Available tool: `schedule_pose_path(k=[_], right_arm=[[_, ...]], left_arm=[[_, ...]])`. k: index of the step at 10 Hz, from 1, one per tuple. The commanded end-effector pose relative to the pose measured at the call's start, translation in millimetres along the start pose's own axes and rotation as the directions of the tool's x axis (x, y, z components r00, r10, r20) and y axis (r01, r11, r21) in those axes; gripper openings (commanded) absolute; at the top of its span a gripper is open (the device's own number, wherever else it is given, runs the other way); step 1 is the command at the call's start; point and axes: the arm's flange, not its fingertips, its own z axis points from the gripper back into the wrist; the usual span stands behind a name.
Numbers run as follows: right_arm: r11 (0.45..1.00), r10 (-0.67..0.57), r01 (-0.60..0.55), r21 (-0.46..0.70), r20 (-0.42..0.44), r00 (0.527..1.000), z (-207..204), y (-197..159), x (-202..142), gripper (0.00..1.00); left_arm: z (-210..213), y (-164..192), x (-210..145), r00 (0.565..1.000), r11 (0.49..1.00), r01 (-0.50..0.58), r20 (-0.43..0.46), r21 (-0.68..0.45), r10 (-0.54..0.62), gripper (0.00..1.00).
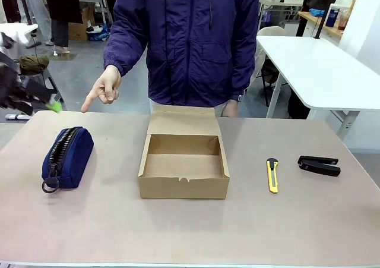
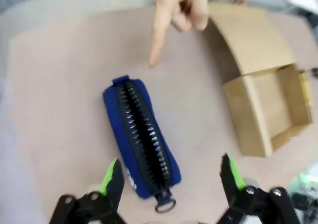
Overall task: Pack the item into the box.
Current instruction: Pick up the item indicated by the person and place it inside the Mailer Box.
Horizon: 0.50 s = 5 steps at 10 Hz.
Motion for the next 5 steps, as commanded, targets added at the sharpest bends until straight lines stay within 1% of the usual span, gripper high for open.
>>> schedule_pose_path(k=[1, 3, 5], right_arm=[[0.999, 0.027, -0.027, 0.021, 0.014, 1.0, -1, 1, 5, 1.0], [0.999, 0.027, -0.027, 0.021, 0.014, 1.0, -1, 1, 5, 1.0], [0.999, 0.027, -0.027, 0.021, 0.014, 1.0, -1, 1, 5, 1.0]], left_arm=[[-33, -4, -5, 0.993, 0.996, 0.016, -0.114, 0.087, -0.007, 1.0], [-62, -4, -4, 0.984, 0.991, 0.013, -0.18, 0.134, 0.012, 1.0], [-87, 4, -5, 0.969, 0.988, 0.005, -0.243, 0.154, 0.033, 1.0]])
